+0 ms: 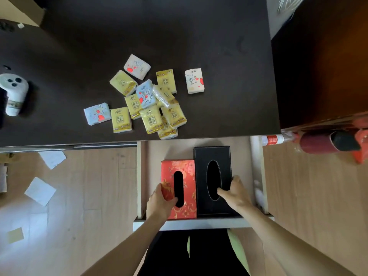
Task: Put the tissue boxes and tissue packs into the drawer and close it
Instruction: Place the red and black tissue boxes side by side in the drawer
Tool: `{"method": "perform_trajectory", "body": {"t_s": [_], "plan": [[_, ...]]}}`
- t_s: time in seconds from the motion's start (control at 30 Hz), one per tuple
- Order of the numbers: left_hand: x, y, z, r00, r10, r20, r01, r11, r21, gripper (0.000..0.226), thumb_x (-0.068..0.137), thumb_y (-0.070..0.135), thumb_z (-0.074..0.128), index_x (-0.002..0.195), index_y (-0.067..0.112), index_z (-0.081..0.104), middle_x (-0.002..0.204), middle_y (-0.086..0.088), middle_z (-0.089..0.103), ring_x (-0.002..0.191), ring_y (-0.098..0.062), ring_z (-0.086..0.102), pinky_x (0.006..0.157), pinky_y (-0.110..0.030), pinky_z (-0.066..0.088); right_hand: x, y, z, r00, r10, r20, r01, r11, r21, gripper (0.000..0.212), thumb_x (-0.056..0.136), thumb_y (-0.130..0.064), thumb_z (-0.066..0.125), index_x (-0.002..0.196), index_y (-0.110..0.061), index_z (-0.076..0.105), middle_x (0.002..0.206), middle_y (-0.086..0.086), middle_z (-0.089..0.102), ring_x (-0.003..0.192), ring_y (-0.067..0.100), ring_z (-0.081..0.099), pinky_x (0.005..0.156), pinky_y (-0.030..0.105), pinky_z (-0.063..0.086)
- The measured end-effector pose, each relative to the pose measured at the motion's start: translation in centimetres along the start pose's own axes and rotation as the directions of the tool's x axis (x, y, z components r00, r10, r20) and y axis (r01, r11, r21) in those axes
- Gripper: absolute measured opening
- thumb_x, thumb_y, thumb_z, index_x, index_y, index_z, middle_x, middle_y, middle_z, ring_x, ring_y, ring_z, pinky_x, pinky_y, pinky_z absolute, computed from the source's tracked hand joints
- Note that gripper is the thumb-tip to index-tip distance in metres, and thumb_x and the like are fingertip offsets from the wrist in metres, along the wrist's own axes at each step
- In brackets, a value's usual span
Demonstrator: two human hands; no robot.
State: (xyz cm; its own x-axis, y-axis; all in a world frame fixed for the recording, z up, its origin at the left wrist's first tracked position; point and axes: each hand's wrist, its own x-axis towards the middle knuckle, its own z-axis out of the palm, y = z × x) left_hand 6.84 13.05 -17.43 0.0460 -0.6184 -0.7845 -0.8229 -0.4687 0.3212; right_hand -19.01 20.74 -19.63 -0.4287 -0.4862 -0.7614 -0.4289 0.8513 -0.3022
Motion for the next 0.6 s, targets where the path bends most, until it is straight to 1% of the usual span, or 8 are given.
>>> {"method": "perform_trajectory", "body": {"t_s": [0.07, 0.17, 0.23, 0.33, 0.4, 0.47, 0.53, 0.6], "plan": [[0.3, -0.5, -0.1, 1.000, 0.016, 0.027, -0.015, 0.999, -0.034, 0.059, 0.076, 0.036, 0.082, 0.124, 0.023, 0.051, 0.105, 0.003, 0.069, 0.089, -0.021, 0.069, 0.080, -0.044, 0.060, 0.2, 0.1, 0.1, 1.000, 0.011, 0.007, -0.011, 1.000, -0.001, 0.047, 0.079, -0.041, 0.080, 0.096, -0.016, 0.043, 0.093, 0.006, 0.061, 0.078, 0.019, 0.061, 0.064, 0.037, 0.051], [0.8, -0.7, -0.6, 0.998, 0.029, 0.060, -0.024, 0.996, -0.082, 0.058, 0.079, 0.040, 0.078, 0.127, 0.023, 0.051, 0.103, 0.005, 0.068, 0.082, -0.017, 0.070, 0.073, -0.040, 0.062, 0.3, -0.1, -0.4, 1.000, -0.019, 0.019, 0.019, 1.000, 0.010, 0.051, 0.081, -0.038, 0.082, 0.110, -0.009, 0.052, 0.109, 0.010, 0.062, 0.097, 0.027, 0.063, 0.085, 0.044, 0.054], [1.3, -0.3, -1.2, 0.996, 0.065, 0.056, -0.059, 0.993, -0.100, 0.070, 0.081, 0.038, 0.077, 0.139, 0.023, 0.043, 0.117, 0.000, 0.067, 0.089, -0.017, 0.068, 0.071, -0.033, 0.060, 0.2, -0.6, -1.1, 0.986, -0.142, -0.086, 0.139, 0.990, -0.033, 0.062, 0.081, -0.031, 0.082, 0.130, -0.008, 0.052, 0.128, 0.010, 0.056, 0.117, 0.028, 0.058, 0.101, 0.041, 0.049], [2.5, 1.1, -2.1, 0.967, 0.254, 0.001, -0.252, 0.962, -0.100, 0.086, 0.082, 0.032, 0.077, 0.150, 0.027, 0.025, 0.147, -0.001, 0.046, 0.101, -0.007, 0.058, 0.069, -0.018, 0.052, 1.1, -2.6, -2.0, 0.891, -0.385, -0.241, 0.333, 0.914, -0.230, 0.084, 0.081, -0.025, 0.084, 0.149, -0.011, 0.035, 0.152, 0.009, 0.040, 0.139, 0.026, 0.040, 0.114, 0.036, 0.038], [3.9, 2.3, -2.3, 0.920, 0.391, -0.011, -0.390, 0.919, 0.063, 0.087, 0.085, 0.032, 0.073, 0.152, 0.031, 0.017, 0.160, 0.000, 0.024, 0.128, -0.016, 0.046, 0.087, -0.032, 0.056, 2.5, -4.1, -2.3, 0.826, -0.532, -0.187, 0.418, 0.800, -0.429, 0.095, 0.082, -0.030, 0.082, 0.156, -0.012, 0.026, 0.162, 0.008, 0.030, 0.147, 0.025, 0.029, 0.117, 0.035, 0.026], [5.6, 3.6, -2.4, 0.855, 0.518, 0.023, -0.508, 0.827, 0.242, 0.084, 0.087, 0.026, 0.068, 0.154, 0.032, 0.017, 0.165, 0.001, 0.013, 0.149, -0.025, 0.019, 0.106, -0.047, 0.044, 4.1, -5.6, -2.1, 0.786, -0.615, -0.060, 0.477, 0.666, -0.574, 0.095, 0.084, -0.033, 0.079, 0.158, -0.012, 0.023, 0.163, 0.009, 0.030, 0.150, 0.027, 0.026, 0.118, 0.035, 0.019], [7.1, 4.9, -2.7, 0.773, 0.623, 0.115, -0.625, 0.719, 0.306, 0.074, 0.085, 0.021, 0.063, 0.151, 0.029, 0.031, 0.162, 0.001, 0.026, 0.150, -0.022, 0.017, 0.113, -0.046, 0.034, 5.4, -6.7, -1.7, 0.772, -0.635, 0.024, 0.500, 0.583, -0.640, 0.090, 0.083, -0.030, 0.077, 0.156, -0.010, 0.028, 0.158, 0.011, 0.040, 0.147, 0.030, 0.034, 0.120, 0.038, 0.022], [8.2, 5.7, -2.9, 0.690, 0.694, 0.204, -0.713, 0.603, 0.359, 0.061, 0.081, 0.021, 0.061, 0.141, 0.027, 0.050, 0.145, 0.004, 0.051, 0.138, -0.019, 0.041, 0.108, -0.038, 0.038, 6.6, -7.5, -1.2, 0.742, -0.670, 0.034, 0.501, 0.519, -0.693, 0.084, 0.075, -0.022, 0.078, 0.149, -0.009, 0.041, 0.146, 0.011, 0.053, 0.136, 0.031, 0.046, 0.117, 0.042, 0.033]]}}
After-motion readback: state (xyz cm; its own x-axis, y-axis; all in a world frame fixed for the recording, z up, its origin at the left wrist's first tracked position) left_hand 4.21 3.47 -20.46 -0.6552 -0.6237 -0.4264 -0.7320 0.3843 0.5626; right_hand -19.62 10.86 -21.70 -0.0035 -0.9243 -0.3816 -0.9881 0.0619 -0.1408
